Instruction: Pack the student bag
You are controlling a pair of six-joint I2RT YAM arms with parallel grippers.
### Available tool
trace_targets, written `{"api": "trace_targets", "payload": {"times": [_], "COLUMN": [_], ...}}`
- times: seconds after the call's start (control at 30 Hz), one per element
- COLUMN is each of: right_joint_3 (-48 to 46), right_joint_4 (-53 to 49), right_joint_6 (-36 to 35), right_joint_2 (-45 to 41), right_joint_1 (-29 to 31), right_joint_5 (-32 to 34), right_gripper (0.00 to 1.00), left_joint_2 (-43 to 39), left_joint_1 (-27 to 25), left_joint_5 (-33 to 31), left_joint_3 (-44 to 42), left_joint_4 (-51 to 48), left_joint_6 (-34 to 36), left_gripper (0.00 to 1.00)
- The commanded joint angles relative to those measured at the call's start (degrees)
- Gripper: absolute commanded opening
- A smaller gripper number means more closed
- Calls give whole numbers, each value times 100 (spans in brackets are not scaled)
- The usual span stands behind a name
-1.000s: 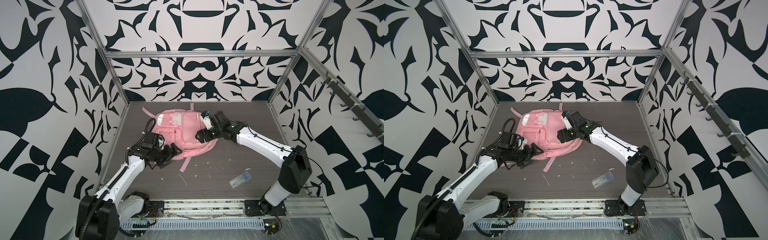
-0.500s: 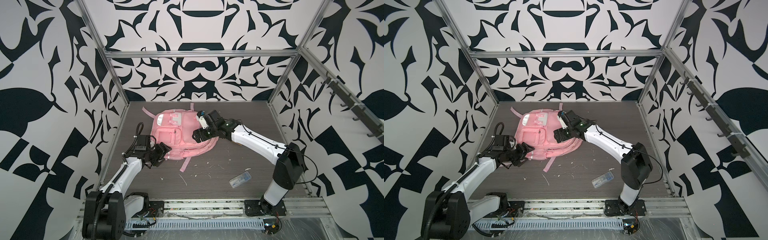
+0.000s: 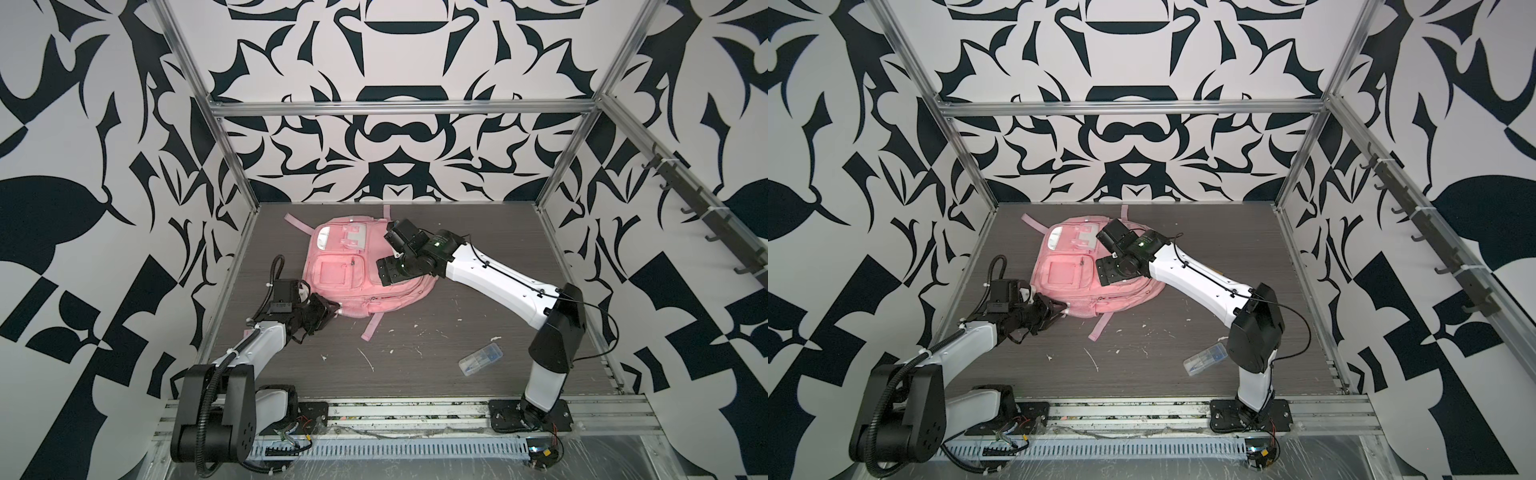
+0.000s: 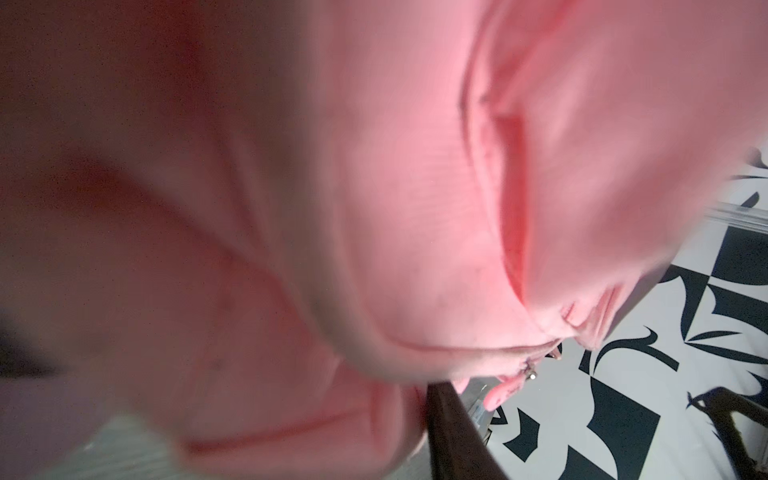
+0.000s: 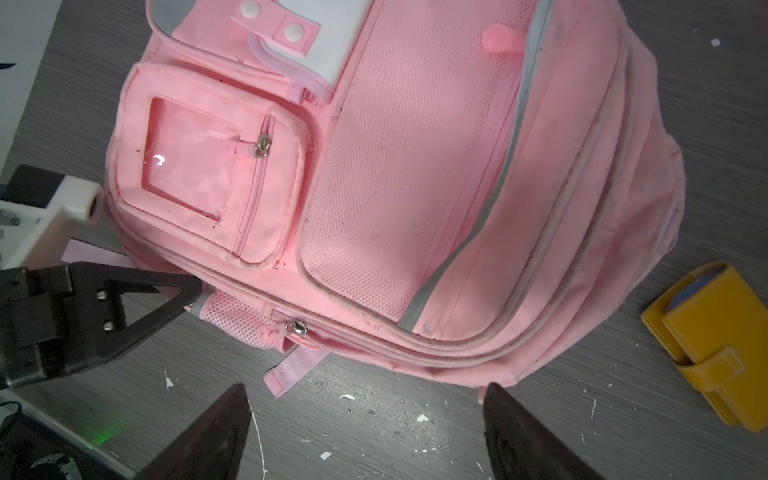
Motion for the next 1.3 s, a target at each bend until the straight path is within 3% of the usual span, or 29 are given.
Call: {"api": "trace_targets", "payload": {"times": [0.0,0.13,0.33,0.53,0.77,1.0,1.27], "right_joint_3": [-40,-500,-1229,-1962,-1920,-1757,-1334], "right_joint_4": [-124,403,1419,1882,1913,2172,1558], "right_joint_6": [145,-137,-661,-518,-573,-383,686], "right_joint_2": [-169,-305,-782,-1130,-555,-57,523], "right_joint_1": [51,54,35,-177,-183,33,249], "right_joint_5": [44,-204,-747,-1648,-2650,-1960,31], "right_gripper": [90,90,93,93,90,87,75], "left_joint_2": [-211,-557,-1339,-1316,-961,-732,-166], "left_joint_1": [-17,-39,-520,-570,-719,-787,-807], "left_joint_5": [85,-138,-920,-999,-606,-96,1147], "left_joint_3": [-200,-360,-788,-753,-507,-115,234], "left_joint_4": [6,-199,-337,-416,147,318,673], "left_joint_6": [49,-122,-726,-880,-1244,-1323,-935], "left_gripper": [23,13,0,0,0,0,0]}}
